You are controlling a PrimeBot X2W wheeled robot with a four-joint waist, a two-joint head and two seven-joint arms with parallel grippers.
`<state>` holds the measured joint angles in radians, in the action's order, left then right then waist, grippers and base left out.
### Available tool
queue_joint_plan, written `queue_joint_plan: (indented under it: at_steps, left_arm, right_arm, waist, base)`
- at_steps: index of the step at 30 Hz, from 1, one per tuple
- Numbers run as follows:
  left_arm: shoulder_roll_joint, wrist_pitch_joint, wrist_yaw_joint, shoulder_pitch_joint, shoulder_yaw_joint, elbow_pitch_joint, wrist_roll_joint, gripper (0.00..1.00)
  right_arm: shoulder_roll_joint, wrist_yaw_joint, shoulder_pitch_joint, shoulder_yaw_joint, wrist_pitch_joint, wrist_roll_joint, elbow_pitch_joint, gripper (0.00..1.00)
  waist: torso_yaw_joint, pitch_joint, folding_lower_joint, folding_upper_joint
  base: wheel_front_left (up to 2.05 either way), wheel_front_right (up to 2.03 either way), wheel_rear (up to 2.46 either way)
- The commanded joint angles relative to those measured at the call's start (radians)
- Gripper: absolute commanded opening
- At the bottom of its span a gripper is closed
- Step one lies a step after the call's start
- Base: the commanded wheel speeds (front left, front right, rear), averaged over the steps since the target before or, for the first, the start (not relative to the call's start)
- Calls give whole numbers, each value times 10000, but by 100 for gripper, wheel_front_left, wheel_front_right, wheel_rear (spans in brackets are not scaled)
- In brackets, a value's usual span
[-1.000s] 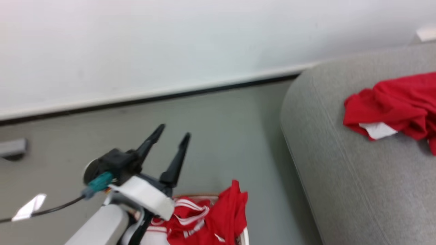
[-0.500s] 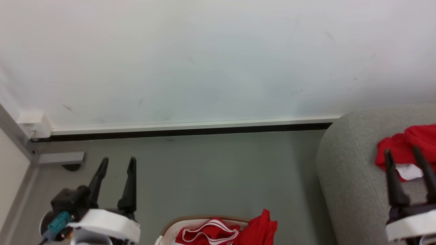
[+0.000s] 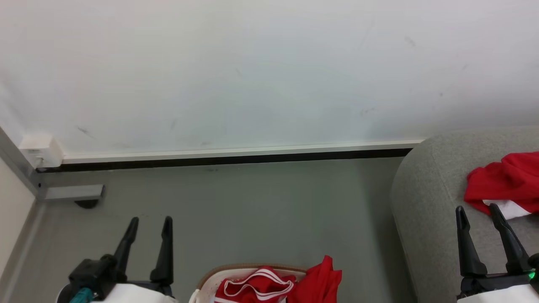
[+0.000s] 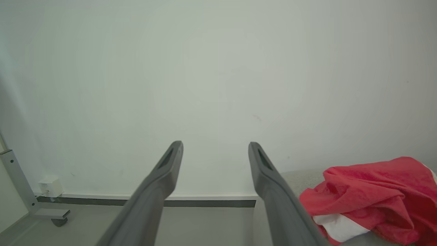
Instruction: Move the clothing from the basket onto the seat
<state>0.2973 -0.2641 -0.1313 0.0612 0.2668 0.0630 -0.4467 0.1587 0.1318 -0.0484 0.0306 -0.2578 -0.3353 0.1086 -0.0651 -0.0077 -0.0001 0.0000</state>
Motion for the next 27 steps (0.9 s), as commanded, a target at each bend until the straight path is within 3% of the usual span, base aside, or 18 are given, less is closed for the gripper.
queue_joint_plan:
  at_steps: [1,9,18,27]
  left_arm:
    - [-35,-3,82,-92,30,108,149,100]
    - [-134,519,1025,1200,797,1374,226,100]
    - [-220,1732,2243,3496,2003,4328,493,100]
    - [-29,2508,2595,5286,3297,7460,784,100]
  right_arm:
    - [31,-18,-140,-8,-52,68,-47,100]
    - [-100,-18,-878,-5,-54,135,-251,100]
    - [-644,-18,-2141,-39,-73,107,-643,100]
    - [-1026,-18,-3091,-336,-75,-19,-1188,100]
  waist:
    - [-113,86,1,0]
    - [-900,1487,1,0]
    - [-2110,3751,1,0]
    - [-3188,5737,1,0]
  base:
    - [0,0,0]
    - [0,0,0]
    - [0,0,0]
    - [0,0,0]
